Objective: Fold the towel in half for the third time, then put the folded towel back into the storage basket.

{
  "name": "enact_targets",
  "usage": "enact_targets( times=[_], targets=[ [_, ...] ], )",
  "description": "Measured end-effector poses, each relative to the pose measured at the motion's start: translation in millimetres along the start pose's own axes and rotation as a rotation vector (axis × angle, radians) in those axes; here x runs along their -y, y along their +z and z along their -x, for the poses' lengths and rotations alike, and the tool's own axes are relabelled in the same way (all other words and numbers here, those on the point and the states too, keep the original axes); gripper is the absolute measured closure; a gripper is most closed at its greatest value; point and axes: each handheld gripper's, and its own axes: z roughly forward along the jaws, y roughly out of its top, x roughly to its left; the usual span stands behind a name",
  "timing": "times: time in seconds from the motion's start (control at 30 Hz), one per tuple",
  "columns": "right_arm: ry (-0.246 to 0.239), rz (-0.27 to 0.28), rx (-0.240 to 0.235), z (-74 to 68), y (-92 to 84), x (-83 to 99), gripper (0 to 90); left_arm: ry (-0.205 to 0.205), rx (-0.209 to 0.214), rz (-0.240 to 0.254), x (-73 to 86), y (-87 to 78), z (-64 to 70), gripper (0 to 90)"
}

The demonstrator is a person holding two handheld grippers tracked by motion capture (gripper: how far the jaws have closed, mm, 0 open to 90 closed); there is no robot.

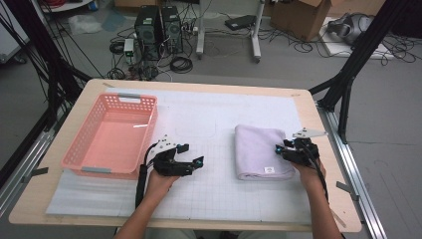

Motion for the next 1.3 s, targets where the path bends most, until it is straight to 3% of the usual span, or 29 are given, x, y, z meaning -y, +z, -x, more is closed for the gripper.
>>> enact_targets(
  times=[0.1,0.2,0.3,0.5,0.6,0.7,0.8,0.87,1.13,1.3],
  targets=[
    [0.023,0.045,-0.075,-3.9,-17.2,5.2,58.6,0.006,-0.002,-0.002,-0.1,-0.1,0.3,18.5],
    [-0.039,0.039,-0.114,-16.5,-28.0,15.5,61.6,-0.004,-0.006,-0.012,-0.1,-0.1,-0.2,18.4],
    [-0.094,-0.012,-0.063,-20.7,-30.5,30.1,61.6,-0.013,-0.01,-0.012,-0.2,-0.6,0.1,16.3],
    [0.042,0.068,-0.061,-11.9,-54.3,40.0,47.7,0.002,-0.014,0.008,-1.0,-4.4,-0.6,16.3],
    [0.047,0.094,-0.05,-12.0,-65.9,41.9,39.9,0.017,-0.016,0.007,-1.1,-5.5,-0.4,16.4],
    [0.076,0.114,-0.037,-11.8,-73.1,47.4,24.7,0.027,-0.015,0.007,-1.2,-5.9,0.8,16.4],
    [0.075,0.127,-0.025,-11.3,-76.6,49.9,18.3,0.03,-0.017,0.004,-1.1,-5.6,0.8,16.5],
    [0.058,0.146,-0.028,-11.1,-78.4,49.3,17.9,0.026,-0.018,0.005,-1.2,-6.1,0.5,16.5],
    [0.052,0.136,-0.03,-11.6,-78.9,50.1,17.9,0.034,-0.023,0.001,-1.0,-5.7,1.5,16.5],
    [0.048,0.14,-0.034,-11.5,-78.4,49.6,17.8,0.036,0.0,0.019,-1.5,-6.1,1.6,16.5]
  ],
)
